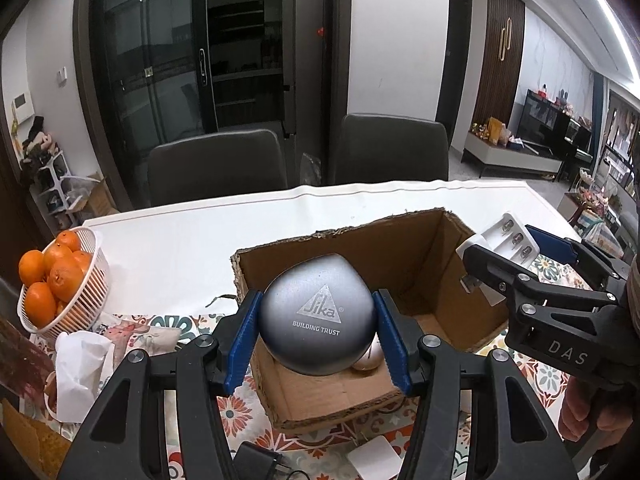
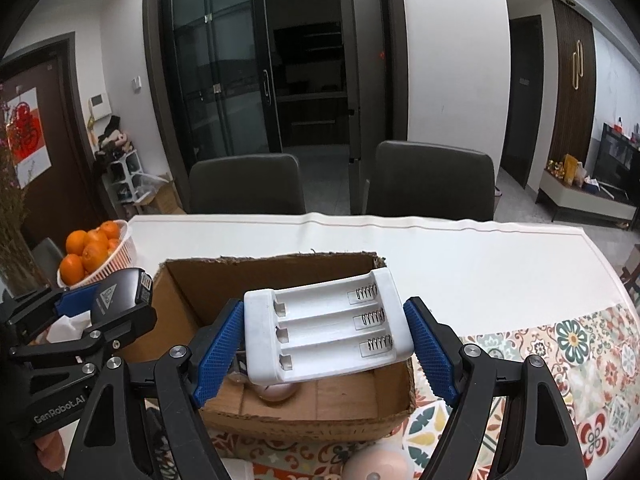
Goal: Organize rigid objects
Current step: 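Open the left tool releasing the speaker while the right tool drops the charger into the box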
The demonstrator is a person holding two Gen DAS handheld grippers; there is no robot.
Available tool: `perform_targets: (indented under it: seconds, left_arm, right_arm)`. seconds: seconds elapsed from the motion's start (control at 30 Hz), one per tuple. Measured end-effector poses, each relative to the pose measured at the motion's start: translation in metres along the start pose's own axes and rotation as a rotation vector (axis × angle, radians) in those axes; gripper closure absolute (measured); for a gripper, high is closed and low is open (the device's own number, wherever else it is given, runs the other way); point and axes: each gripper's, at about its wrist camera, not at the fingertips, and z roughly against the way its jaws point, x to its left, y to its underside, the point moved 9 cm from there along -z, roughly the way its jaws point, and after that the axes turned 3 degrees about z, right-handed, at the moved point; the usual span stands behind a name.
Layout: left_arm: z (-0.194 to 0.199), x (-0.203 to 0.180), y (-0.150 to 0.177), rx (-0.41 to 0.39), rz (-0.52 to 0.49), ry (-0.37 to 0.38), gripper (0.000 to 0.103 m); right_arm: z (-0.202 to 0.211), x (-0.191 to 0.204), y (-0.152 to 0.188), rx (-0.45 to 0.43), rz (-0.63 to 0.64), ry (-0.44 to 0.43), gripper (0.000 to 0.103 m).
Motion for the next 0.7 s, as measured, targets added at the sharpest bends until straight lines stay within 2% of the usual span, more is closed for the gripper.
perform_targets:
  seconds: [0.5, 0.7]
  left_arm:
    - [-0.030, -0.001, 0.013, 0.069, -0.006, 0.000, 0.048]
    - [-0.032, -0.002, 0.017, 0.073, 0.001, 0.006, 0.047]
  right_arm:
    - [-0.027, -0.003, 0.017, 0.084, 0.004, -0.017, 0.022]
    - [-0.030, -0.003, 0.022, 0.097, 0.012, -0.017, 0.021]
